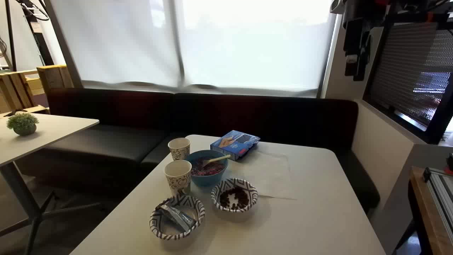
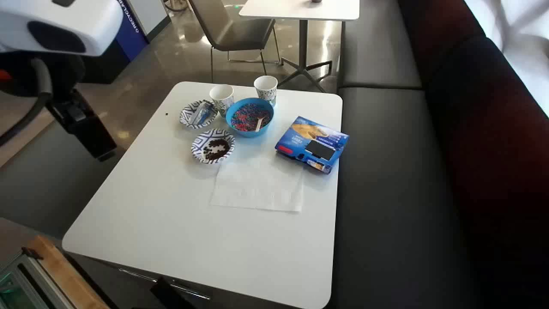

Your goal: Move the blue bowl and the paper cups to the front

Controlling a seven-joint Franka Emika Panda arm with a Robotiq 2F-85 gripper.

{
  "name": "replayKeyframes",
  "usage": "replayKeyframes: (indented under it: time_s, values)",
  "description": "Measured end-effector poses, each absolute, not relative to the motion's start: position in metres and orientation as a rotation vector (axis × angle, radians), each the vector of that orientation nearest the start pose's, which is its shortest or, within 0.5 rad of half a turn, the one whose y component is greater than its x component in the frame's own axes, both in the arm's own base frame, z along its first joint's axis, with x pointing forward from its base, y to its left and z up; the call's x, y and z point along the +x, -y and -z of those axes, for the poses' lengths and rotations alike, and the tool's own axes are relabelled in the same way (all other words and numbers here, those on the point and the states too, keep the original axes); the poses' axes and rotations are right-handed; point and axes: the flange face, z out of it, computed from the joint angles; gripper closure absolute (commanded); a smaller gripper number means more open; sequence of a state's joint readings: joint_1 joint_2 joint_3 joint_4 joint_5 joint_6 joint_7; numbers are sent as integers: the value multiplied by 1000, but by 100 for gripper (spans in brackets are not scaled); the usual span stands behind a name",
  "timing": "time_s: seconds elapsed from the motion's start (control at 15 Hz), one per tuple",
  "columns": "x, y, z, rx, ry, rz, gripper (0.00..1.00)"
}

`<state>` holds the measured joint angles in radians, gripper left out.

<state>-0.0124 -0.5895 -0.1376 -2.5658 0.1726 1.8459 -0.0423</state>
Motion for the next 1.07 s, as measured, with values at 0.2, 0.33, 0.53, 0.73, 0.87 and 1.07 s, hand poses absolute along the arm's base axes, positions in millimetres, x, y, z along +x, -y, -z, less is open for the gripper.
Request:
replayKeyframes:
  time_s: [0.2,0.33,0.53,0.73,0.87,1.07]
  values:
    - [350,40,-449,-2880,-199,-169,0]
    - [350,40,-449,-2880,-199,-169,0]
    - [350,40,-449,-2881,-200,-168,0]
    - [370,39,-441,-2915,-262,-34,0]
    - [394,32,-423,-2938,-336,75,0]
    - [428,19,-377,-2956,-446,164,0]
